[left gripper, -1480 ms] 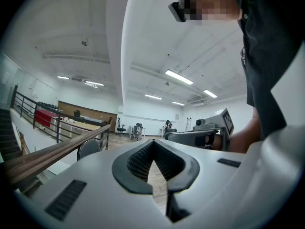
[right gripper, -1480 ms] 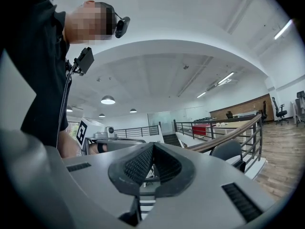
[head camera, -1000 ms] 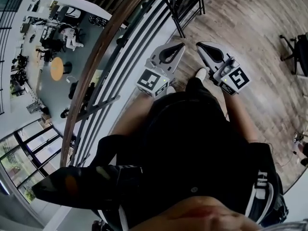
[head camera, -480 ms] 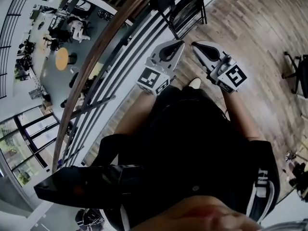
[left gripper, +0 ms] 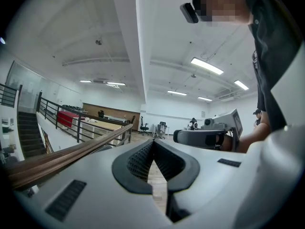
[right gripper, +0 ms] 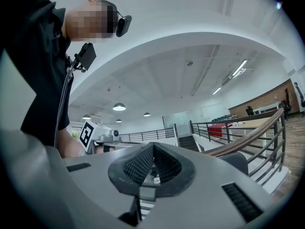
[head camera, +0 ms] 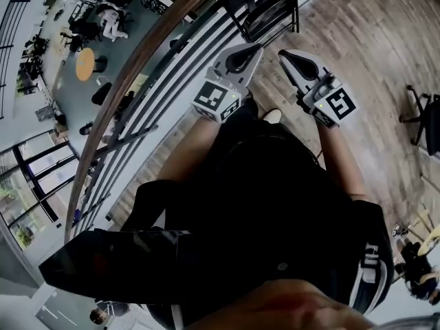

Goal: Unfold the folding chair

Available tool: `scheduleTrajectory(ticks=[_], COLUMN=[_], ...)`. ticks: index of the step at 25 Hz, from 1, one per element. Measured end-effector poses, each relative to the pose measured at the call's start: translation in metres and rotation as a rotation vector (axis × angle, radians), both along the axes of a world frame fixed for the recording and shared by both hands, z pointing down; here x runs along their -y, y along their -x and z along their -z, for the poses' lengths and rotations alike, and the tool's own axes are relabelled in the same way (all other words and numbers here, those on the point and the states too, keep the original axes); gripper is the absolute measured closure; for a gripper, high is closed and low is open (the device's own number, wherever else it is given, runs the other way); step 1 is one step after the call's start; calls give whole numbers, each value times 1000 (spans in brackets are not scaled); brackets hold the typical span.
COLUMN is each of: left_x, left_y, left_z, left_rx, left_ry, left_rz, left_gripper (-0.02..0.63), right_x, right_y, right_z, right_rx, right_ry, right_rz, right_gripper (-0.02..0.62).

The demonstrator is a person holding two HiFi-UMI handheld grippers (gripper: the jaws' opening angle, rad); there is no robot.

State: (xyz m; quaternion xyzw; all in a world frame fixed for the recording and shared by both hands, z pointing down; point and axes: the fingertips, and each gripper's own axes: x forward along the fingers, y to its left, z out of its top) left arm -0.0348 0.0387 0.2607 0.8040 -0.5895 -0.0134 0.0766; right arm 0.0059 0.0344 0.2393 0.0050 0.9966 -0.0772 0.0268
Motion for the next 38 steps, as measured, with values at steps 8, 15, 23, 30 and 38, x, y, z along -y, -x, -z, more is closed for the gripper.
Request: scheduleTrajectory(ticks=[8, 15, 23, 30, 38], left_x=[49, 99, 124, 130, 132], left_y=[67, 125, 187, 220, 229], left_z=[-18, -40, -96, -175, -237], left_rx=[-22, -31, -37, 3, 2], left_ry=[-10, -18, 36, 164, 247], left_rz=[-25, -44, -36, 27, 64], left_gripper=[603, 603, 601, 601, 601], right_x=[40, 91, 121, 126, 128], right_y=[67, 134, 203, 219, 216], right_z=[-19, -33, -58, -83, -112], right_rx=[-55, -42, -71, -105, -173], right_ry=[-19, -23, -2, 21, 50], right_rz=[-30, -74, -97, -99, -99], right_gripper=[588, 588, 588, 588, 588])
